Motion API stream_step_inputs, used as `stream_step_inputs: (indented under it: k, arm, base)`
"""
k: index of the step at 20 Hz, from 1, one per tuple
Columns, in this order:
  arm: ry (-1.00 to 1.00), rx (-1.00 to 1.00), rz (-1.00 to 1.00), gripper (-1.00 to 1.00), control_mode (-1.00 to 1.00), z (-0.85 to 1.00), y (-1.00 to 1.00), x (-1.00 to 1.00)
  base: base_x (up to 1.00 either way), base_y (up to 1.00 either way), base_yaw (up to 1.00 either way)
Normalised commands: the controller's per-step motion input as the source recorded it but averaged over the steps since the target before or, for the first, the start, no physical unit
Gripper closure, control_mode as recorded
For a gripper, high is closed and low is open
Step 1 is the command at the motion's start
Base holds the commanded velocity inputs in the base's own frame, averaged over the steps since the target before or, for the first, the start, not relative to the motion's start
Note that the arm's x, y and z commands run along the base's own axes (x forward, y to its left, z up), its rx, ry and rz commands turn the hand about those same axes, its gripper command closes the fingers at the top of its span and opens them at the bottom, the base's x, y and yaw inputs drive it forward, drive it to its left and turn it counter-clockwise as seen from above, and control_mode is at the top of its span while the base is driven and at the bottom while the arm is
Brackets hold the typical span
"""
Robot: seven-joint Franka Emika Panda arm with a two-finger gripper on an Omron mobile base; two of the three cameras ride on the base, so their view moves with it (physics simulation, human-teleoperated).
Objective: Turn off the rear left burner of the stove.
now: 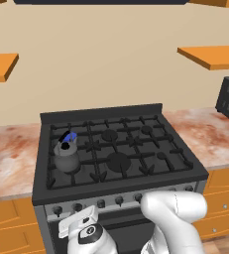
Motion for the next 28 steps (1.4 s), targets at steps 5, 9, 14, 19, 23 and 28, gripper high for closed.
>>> stream_step_inputs:
  k: [5, 9, 14, 19, 23, 28]
  arm:
    - [0.0, 0.19, 0.0, 1.0, -1.0, 0.11, 0.0, 0.0]
    - [0.0, 0.25, 0.0, 1.0, -1.0, 0.24, 0.0, 0.01]
    - [-0.01, 0.3, 0.0, 1.0, -1.0, 0.24, 0.0, 0.0]
    - [0.0, 0.3, 0.0, 1.0, -1.0, 0.21, 0.0, 0.0]
    - [0.0, 0.3, 0.0, 1.0, -1.0, 0.26, 0.0, 0.07]
    - [0.0, 0.31, 0.0, 1.0, -1.0, 0.41, 0.0, 0.17]
  base:
    - [0.0, 0.0, 0.0]
    - [0.0, 0.0, 0.0]
    - [0.0, 0.0, 0.0]
    - [0.0, 0.0, 0.0]
    - [0.0, 0.0, 0.0]
    - [0.0, 0.0, 0.0]
